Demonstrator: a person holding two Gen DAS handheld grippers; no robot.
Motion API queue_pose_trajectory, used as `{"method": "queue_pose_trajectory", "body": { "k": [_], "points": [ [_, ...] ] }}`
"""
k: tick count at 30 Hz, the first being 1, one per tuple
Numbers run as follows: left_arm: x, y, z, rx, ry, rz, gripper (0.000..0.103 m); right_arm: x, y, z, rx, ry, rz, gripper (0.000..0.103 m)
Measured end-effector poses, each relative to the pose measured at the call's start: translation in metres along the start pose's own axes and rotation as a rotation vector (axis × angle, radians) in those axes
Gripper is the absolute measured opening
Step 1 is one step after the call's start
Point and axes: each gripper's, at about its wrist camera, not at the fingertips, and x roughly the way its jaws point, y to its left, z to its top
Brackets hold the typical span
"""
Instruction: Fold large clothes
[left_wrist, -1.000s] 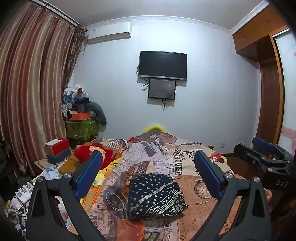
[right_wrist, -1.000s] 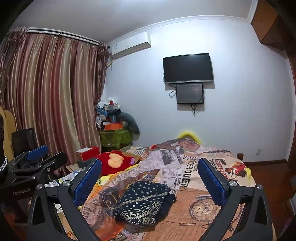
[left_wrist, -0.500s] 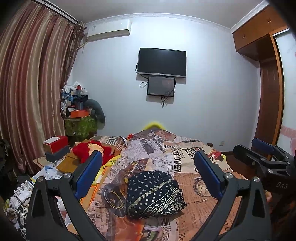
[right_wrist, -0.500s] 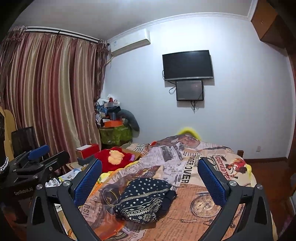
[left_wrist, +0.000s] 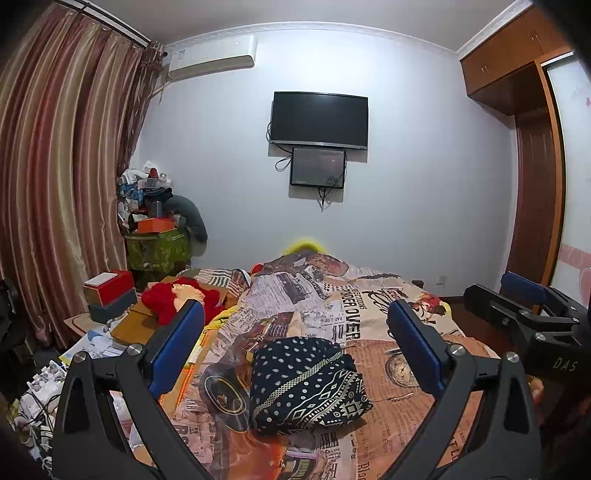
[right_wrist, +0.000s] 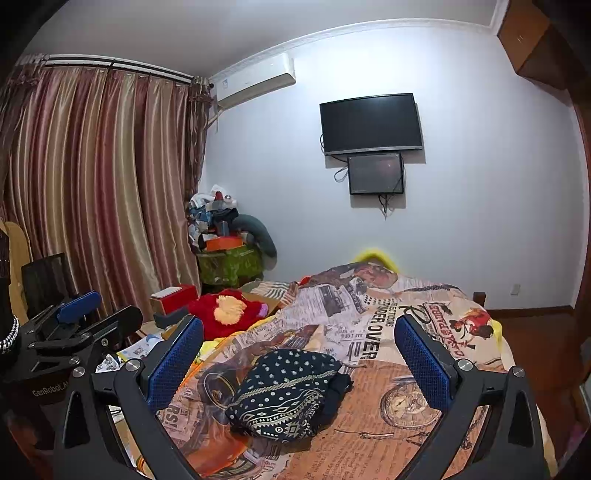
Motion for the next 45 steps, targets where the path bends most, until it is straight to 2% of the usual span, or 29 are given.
{"method": "queue_pose_trajectory", "body": {
  "k": [28, 45],
  "points": [
    [0.0022, 0.0016, -0.0002, 0.001, 0.002, -0.006, 0.100, -0.0001, 0.0005, 0.0007, 0.000, -0.001, -0.001, 0.103],
    [0.0045, -0.0043, -0.0051, 0.008, 0.012, -0.040, 0.100, -0.0009, -0.0004, -0.0001, 0.000, -0.003, -0.002, 0.103]
  ]
}}
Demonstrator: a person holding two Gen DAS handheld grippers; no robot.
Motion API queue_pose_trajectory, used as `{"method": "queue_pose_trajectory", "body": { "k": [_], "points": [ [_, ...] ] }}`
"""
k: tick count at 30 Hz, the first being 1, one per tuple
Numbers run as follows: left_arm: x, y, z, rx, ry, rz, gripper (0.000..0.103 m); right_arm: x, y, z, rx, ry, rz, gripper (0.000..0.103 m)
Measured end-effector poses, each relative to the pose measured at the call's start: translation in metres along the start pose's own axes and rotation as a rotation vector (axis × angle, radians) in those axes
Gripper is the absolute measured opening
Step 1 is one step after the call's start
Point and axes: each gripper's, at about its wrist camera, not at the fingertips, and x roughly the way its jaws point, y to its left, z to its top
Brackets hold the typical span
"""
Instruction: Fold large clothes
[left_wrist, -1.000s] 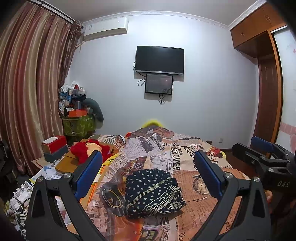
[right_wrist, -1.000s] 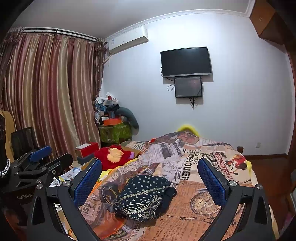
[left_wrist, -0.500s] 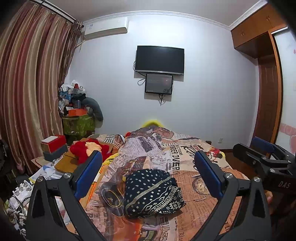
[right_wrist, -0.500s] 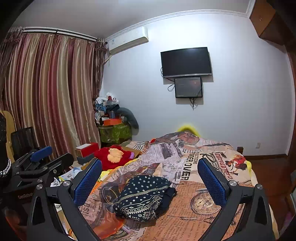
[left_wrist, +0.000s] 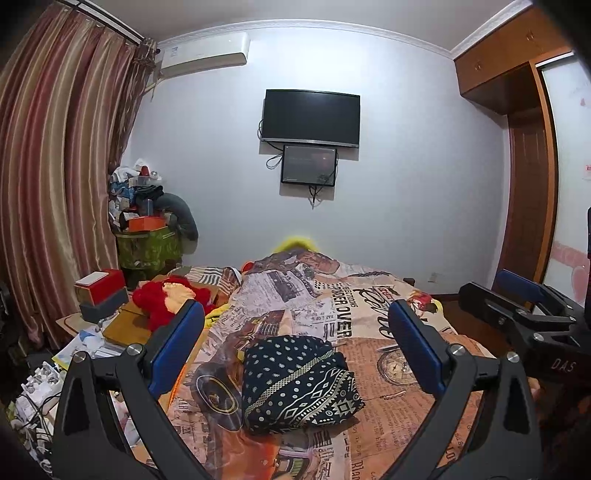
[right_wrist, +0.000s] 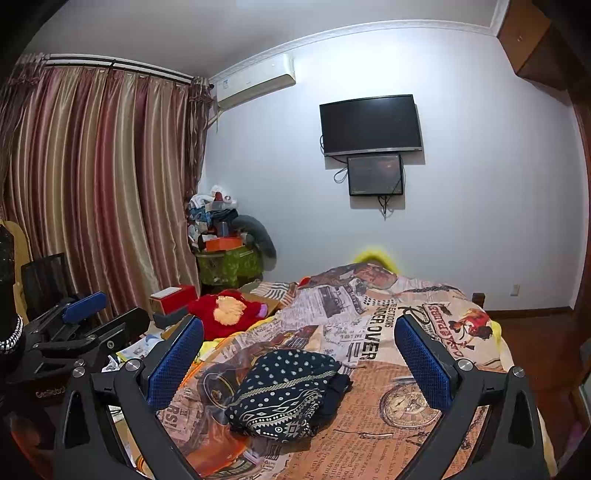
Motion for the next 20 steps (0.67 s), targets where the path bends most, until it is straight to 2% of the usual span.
{"method": "queue_pose_trajectory", "body": {
  "k": [20],
  "points": [
    [-0.0012, -0.0036, 0.0027, 0.006, 0.007, -0.006, 0.100, -0.0003, -0.0007, -0.0003, -0.001, 0.000, 0.000, 0.103]
  ]
}}
